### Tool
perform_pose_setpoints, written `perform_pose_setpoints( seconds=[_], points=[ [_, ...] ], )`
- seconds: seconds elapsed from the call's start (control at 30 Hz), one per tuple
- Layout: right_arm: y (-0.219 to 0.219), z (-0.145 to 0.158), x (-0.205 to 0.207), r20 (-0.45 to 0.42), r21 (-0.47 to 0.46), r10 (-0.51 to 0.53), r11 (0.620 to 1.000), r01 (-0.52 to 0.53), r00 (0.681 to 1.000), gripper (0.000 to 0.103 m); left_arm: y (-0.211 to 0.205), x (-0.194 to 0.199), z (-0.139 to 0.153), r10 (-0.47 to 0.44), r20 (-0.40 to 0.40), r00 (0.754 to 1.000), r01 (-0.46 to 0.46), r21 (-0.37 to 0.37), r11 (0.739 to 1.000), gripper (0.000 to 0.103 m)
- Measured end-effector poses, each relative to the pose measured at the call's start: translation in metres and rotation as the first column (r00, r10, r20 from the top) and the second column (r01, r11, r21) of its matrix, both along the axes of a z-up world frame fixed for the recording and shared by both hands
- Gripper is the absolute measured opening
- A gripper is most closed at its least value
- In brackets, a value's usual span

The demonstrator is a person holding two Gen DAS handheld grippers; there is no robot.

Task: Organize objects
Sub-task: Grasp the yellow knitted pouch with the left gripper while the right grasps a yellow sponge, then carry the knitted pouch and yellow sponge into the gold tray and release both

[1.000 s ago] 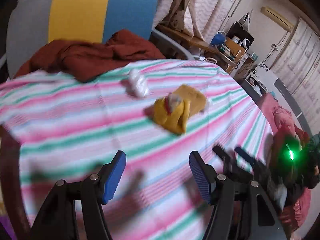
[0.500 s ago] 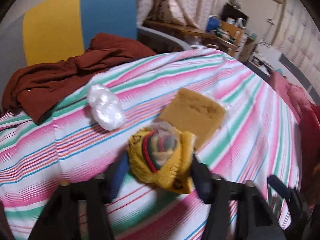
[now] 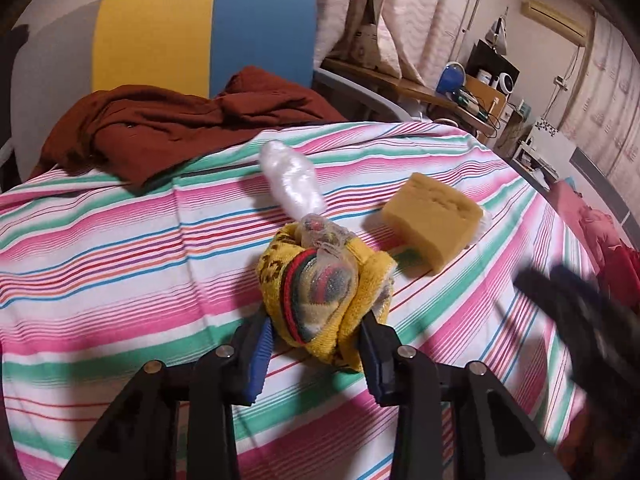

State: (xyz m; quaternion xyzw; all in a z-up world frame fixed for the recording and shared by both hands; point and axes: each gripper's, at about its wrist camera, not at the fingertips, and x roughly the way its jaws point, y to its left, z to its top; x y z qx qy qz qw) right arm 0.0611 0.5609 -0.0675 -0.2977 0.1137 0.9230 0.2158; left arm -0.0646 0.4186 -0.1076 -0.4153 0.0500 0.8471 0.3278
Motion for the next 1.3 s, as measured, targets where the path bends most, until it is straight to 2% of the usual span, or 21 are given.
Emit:
perform_pose_setpoints(
  seconds=[0.17, 0.27, 0.37, 0.4, 0.47, 0.53, 0.67, 0.97, 1.13, 1.3],
  points=[
    [-0.001, -0.003, -0.054, 0.103, 0.128, 0.111, 0.984, -0.124, 0.988, 0.082, -0.001, 0.003, -0.001, 0.003, -0.020, 1.000, -0.004, -0.018, 1.000, 0.038],
    [-0.004, -0.014, -0.075, 0.185, 0.147, 0.130, 0.976, -0.159, 0.974, 0.080, 0.001, 0.004, -0.001, 0.003, -0.033, 0.999, -0.004, -0.032, 0.999, 0.038],
    [-0.007, -0.021, -0.084, 0.224, 0.158, 0.143, 0.971, -0.181, 0.964, 0.079, 0.000, 0.004, -0.001, 0.003, -0.035, 0.999, -0.004, -0.031, 1.000, 0.038],
    [-0.008, -0.023, -0.086, 0.234, 0.161, 0.148, 0.969, -0.188, 0.961, 0.077, 0.000, 0.004, -0.001, 0.004, -0.034, 0.999, -0.005, -0.029, 1.000, 0.038],
    [-0.009, -0.027, -0.087, 0.260, 0.164, 0.154, 0.966, -0.201, 0.953, 0.060, 0.000, 0.004, -0.001, 0.004, -0.035, 0.999, -0.005, -0.030, 1.000, 0.038],
    [-0.007, -0.033, -0.089, 0.281, 0.154, 0.156, 0.967, -0.205, 0.947, 0.056, 0.000, 0.004, -0.001, 0.004, -0.035, 0.999, -0.005, -0.029, 1.000, 0.038],
    [-0.002, -0.034, -0.086, 0.262, 0.130, 0.153, 0.973, -0.192, 0.953, 0.052, 0.000, 0.004, -0.001, 0.004, -0.036, 0.999, -0.005, -0.029, 1.000, 0.038],
    [-0.032, -0.025, -0.073, 0.231, 0.248, 0.163, 0.943, -0.220, 0.959, 0.051, -0.003, 0.009, 0.001, 0.018, -0.054, 0.998, -0.021, -0.048, 0.999, 0.038],
    [-0.047, -0.019, -0.057, 0.194, 0.293, 0.161, 0.932, -0.214, 0.968, 0.051, -0.024, 0.013, 0.003, 0.065, -0.041, 0.997, -0.066, -0.018, 0.998, 0.037],
    [-0.056, -0.013, -0.038, 0.147, 0.294, 0.157, 0.936, -0.194, 0.977, 0.051, -0.046, 0.026, 0.004, 0.070, -0.039, 0.997, -0.070, 0.004, 0.998, 0.034]
  ],
)
